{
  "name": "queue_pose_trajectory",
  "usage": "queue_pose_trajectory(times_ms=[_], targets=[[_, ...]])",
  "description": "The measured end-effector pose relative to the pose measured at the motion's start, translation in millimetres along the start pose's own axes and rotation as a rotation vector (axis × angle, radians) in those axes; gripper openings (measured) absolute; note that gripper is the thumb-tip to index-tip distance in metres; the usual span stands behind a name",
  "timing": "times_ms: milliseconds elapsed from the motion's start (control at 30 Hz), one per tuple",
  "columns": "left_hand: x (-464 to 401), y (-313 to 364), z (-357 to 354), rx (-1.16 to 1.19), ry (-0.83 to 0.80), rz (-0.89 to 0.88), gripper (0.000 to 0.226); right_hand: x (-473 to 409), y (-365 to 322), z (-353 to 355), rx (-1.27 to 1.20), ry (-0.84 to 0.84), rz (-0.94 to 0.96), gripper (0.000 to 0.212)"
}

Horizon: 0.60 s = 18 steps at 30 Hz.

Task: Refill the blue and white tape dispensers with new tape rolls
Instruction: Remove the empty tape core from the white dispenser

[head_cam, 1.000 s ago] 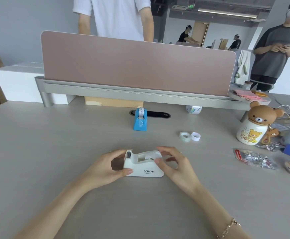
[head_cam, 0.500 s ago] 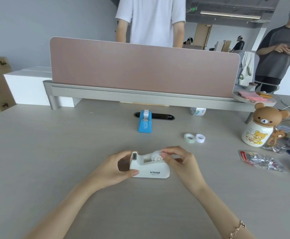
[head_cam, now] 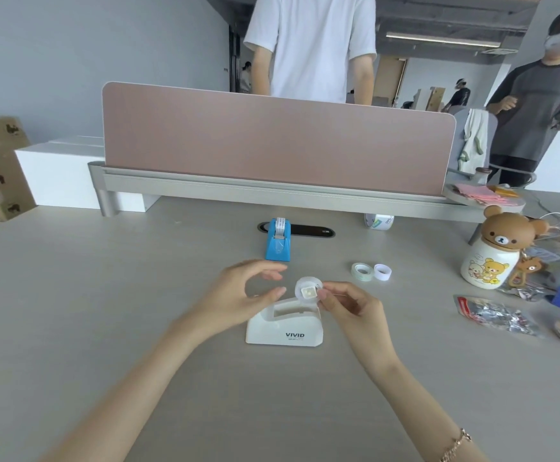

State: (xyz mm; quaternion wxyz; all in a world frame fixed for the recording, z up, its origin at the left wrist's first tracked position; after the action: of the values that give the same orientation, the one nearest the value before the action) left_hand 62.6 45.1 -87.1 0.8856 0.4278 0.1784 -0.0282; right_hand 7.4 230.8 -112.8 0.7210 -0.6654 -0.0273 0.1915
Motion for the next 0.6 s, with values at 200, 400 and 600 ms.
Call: queue_pose_trajectory(times_ms=[200,400,600], targets=[[-13,28,-29,0.058,-0.134,-0.03,0.03,1,3,9,-0.05,0.016,-0.036,0.009],[-12,18,-32,0.057,-0.093,-0.028,0.02,0,9,3,-0.066,0.004,-0.068,0.008],[-13,20,-39,0.12,-0.093,-0.029,0.021,3,9,5,-0.012,0.036,-0.054,0.006]])
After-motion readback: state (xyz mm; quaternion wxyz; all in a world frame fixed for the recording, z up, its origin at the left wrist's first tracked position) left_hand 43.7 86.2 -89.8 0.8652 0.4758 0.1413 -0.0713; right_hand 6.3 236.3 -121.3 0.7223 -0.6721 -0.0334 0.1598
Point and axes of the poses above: each hand's wrist, its own x-axis away from the middle knuckle, its own z-axis out of the back of the hand, y = z × x, the point moved 8 cm from there along -x, towards the middle knuckle, and after that the axes turned 3 degrees about x, right-handed, at the moved point
